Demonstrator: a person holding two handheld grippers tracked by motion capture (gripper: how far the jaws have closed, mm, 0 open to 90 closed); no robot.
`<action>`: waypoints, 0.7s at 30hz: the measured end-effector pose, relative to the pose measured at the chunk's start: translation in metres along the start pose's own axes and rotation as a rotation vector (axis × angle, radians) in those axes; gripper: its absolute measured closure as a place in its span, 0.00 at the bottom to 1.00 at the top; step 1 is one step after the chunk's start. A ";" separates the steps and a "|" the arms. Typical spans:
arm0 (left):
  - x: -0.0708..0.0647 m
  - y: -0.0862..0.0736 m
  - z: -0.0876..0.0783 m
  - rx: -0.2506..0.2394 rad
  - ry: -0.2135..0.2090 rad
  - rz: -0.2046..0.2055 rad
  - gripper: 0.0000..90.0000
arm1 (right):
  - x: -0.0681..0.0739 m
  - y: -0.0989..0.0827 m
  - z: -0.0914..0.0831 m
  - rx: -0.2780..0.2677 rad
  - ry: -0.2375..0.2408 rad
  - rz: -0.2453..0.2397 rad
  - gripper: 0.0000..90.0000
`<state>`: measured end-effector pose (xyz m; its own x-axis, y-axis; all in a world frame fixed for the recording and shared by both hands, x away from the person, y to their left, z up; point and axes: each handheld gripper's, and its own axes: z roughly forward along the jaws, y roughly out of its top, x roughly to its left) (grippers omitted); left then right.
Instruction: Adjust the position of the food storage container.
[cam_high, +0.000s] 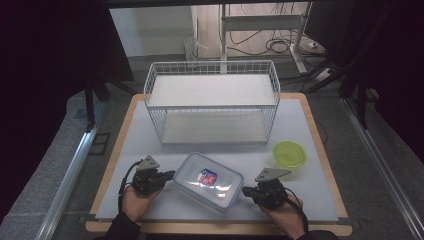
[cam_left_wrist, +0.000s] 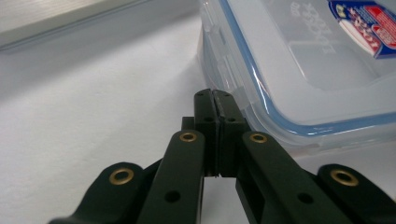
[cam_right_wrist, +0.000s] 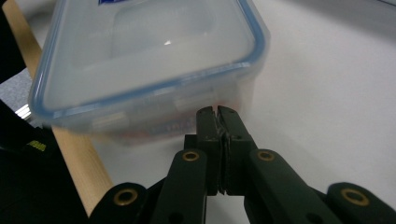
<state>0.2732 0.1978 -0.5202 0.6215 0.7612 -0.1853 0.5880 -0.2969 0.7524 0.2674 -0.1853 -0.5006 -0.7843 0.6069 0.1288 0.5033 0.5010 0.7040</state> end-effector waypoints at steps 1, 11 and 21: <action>-0.005 -0.001 0.001 0.011 0.003 0.001 1.00 | -0.002 -0.001 -0.001 0.001 -0.021 0.011 0.99; -0.022 -0.002 0.008 0.040 -0.002 -0.008 1.00 | -0.018 0.006 0.002 -0.007 -0.124 0.066 0.99; -0.024 -0.001 0.009 0.026 0.014 -0.041 0.99 | -0.034 0.022 0.016 -0.011 -0.168 0.069 0.99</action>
<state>0.2627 0.1741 -0.5220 0.5892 0.7811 -0.2065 0.6261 -0.2799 0.7277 0.3116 -0.1849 -0.5006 -0.6757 0.7348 0.0595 0.5492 0.4480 0.7054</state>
